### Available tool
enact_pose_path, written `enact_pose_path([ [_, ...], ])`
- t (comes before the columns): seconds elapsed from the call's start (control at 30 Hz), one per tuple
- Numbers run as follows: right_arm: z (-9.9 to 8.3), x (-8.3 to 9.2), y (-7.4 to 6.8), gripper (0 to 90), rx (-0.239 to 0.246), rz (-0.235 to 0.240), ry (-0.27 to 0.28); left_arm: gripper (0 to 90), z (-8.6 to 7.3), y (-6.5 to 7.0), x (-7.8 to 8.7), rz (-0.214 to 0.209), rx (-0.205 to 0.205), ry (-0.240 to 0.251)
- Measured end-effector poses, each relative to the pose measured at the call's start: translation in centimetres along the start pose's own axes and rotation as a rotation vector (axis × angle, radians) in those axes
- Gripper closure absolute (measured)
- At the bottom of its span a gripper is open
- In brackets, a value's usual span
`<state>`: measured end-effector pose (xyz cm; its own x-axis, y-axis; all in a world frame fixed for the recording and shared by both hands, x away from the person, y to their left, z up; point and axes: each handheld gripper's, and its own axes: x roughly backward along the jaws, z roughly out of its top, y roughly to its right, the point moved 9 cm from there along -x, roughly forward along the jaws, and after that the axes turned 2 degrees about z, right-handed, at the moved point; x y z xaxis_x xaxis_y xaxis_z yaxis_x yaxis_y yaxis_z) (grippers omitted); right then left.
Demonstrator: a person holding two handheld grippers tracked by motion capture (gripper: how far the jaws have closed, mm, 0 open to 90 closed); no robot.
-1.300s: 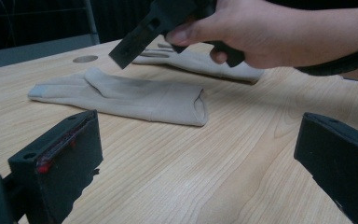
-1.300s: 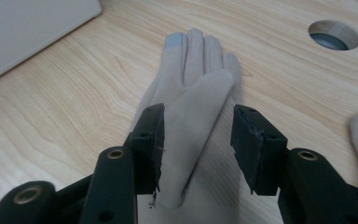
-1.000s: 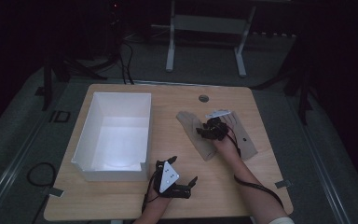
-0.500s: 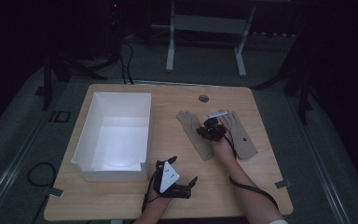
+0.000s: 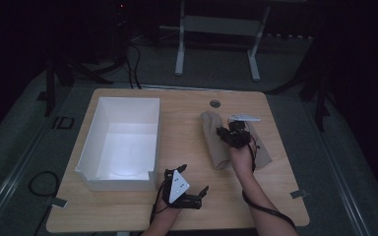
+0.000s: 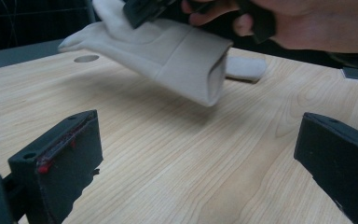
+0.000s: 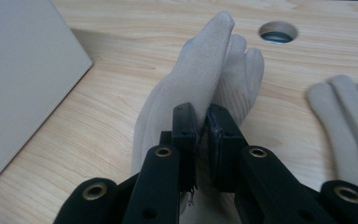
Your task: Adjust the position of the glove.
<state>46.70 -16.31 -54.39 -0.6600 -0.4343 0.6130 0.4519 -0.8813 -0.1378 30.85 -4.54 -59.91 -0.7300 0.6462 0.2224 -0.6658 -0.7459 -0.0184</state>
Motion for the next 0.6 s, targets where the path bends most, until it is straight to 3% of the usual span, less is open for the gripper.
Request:
enact_pose_path([
  [0.13,-0.3,1.1,-0.1,82.5,-0.029,-0.015,0.023,1.2,0.0,0.0,0.0,-0.004,0.010,0.001],
  [0.27,-1.6,2.3,-0.4,82.6,-0.096,-0.032,0.037,1.3,0.0,0.1,0.0,-0.005,0.002,0.000],
  [0.4,-3.0,2.3,-0.5,82.6,-0.085,-0.060,0.025,1.3,0.0,0.1,0.0,-0.006,-0.001,0.001],
  [0.6,-5.1,1.9,0.4,82.5,-0.148,-0.073,0.015,1.3,0.0,0.2,0.0,-0.007,-0.005,0.000],
])
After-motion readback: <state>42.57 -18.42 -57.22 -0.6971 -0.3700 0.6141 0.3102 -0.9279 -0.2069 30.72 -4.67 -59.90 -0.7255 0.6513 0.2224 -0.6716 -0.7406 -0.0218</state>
